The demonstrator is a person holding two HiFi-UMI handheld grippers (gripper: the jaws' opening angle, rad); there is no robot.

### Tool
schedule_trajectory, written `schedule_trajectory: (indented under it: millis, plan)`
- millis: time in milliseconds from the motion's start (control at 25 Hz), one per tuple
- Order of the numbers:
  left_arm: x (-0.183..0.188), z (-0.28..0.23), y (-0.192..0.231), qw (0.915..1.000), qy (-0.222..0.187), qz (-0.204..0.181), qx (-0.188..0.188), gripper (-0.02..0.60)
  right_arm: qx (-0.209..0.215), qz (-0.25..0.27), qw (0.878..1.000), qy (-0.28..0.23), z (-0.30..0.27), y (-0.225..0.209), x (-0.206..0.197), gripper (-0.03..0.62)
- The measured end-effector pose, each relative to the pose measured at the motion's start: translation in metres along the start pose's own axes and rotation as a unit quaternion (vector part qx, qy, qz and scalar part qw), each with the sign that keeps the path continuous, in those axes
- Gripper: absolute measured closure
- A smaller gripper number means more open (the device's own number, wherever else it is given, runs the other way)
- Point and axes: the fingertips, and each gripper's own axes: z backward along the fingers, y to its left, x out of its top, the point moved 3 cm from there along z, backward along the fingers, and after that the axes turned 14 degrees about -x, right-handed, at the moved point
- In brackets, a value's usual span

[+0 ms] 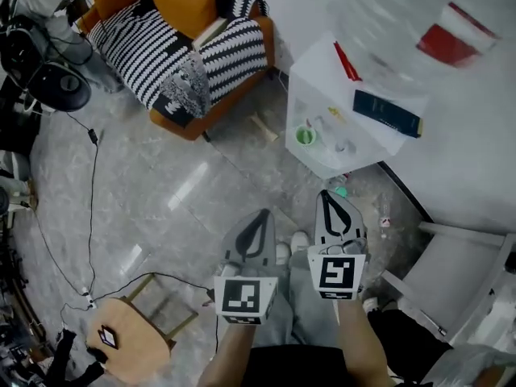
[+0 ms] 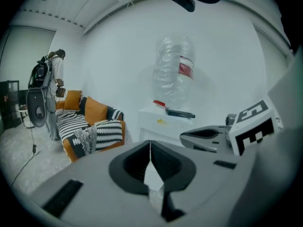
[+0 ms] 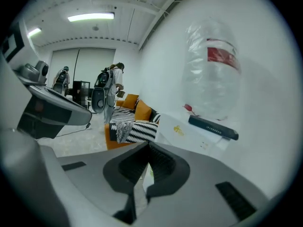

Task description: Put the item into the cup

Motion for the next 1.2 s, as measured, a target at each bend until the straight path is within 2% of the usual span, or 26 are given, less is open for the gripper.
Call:
schedule_trajectory:
  millis: [80, 280, 400, 480, 680, 920, 1080, 1200]
  plan:
    - [0.02, 0.009, -0.006, 1.0, -0.008, 0.001, 0.001, 0.568, -0.008, -0.005, 1.0, -0.006, 0.011, -0.016, 0.011, 0.583]
    - [0.068, 0.035, -0.022, 0.9992, -0.029, -0.026, -0.003, 0.568, -0.008, -0.028, 0.999, -0.024, 0.046, -0.038, 0.038, 0.583]
    - [0.091, 0.036, -0.038, 0.9987, -0.041, -0.022, -0.02, 0.568, -0.006, -0.043, 0.998, -0.04, 0.062, -0.05, 0.057, 0.583]
    - [0.112, 0.034, -0.053, 0.997, -0.058, -0.035, -0.037, 0.568, -0.01, -0.052, 0.997, -0.051, 0.074, -0.06, 0.072, 0.583]
    - [0.173, 0.033, -0.091, 0.9873, -0.108, -0.088, -0.076, 0.568, -0.015, -0.096, 0.99, -0.102, 0.1, -0.08, 0.123, 0.583]
    - [0.218, 0.04, -0.11, 0.9763, -0.167, -0.115, -0.077, 0.568, -0.011, -0.131, 0.977, -0.166, 0.116, -0.111, 0.181, 0.583]
    - [0.241, 0.05, -0.124, 0.9676, -0.191, -0.145, -0.079, 0.568, -0.013, -0.135, 0.974, -0.18, 0.125, -0.119, 0.196, 0.583]
    - [0.249, 0.052, -0.126, 0.9661, -0.194, -0.157, -0.066, 0.568, -0.009, -0.135, 0.974, -0.184, 0.124, -0.121, 0.201, 0.583]
